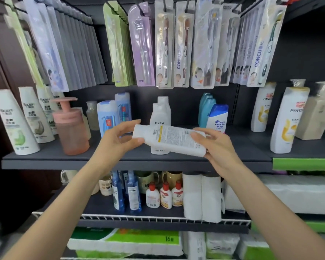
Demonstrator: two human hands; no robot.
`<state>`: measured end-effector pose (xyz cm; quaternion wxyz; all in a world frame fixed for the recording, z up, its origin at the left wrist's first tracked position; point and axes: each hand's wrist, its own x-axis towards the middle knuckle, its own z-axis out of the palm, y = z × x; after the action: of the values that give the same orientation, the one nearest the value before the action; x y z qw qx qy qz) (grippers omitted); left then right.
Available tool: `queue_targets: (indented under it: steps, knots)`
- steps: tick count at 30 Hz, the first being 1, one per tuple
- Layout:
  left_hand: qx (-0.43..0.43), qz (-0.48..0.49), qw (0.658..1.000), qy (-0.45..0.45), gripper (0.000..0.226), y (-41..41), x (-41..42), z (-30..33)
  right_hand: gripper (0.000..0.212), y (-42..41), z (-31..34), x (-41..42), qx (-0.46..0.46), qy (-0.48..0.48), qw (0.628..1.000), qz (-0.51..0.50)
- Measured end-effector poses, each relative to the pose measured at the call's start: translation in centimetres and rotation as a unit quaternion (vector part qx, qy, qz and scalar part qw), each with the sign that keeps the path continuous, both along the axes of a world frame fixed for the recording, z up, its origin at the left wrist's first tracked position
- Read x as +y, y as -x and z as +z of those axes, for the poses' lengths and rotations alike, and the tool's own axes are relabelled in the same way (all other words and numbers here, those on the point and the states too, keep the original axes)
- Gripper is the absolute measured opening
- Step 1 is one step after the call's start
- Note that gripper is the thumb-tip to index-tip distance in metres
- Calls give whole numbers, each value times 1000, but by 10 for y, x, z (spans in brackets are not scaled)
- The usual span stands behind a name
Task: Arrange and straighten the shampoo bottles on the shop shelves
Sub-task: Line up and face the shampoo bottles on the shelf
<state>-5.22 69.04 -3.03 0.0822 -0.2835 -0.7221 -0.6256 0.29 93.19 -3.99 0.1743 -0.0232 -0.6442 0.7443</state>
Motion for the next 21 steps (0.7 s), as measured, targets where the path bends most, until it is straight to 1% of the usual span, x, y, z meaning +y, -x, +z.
queue_targets:
  steps: [3,7,10,14,16,19,20,21]
  knots:
    - [28,12,999,8,41,-6,-2,-3,32,-1,3,0,70,-22,997,-27]
    - [57,33,998,0,43,-11,-3,-7,30,-5,1,1,130,-97,987,-21]
    - [58,44,997,-5,44,-13,-6,-8,29,-6,-1,-1,138,-115,983,-26]
    - [41,42,998,-11,44,-14,-7,-12,27,-6,-2,-4,116,-117,986,-27]
    - [23,34,999,-4,42,-14,-8,-15,35,-6,-1,-3,101,-130,986,-2]
    - [-21,20,999,-30,38,-12,-8,-18,62,-9,-5,-1,90,-140,985,52]
    - [-44,14,998,-46,37,-11,-9,-18,67,-10,-7,0,89,-150,983,59]
    - [-66,11,996,-63,36,-10,-9,-17,66,-10,-8,0,84,-162,982,56]
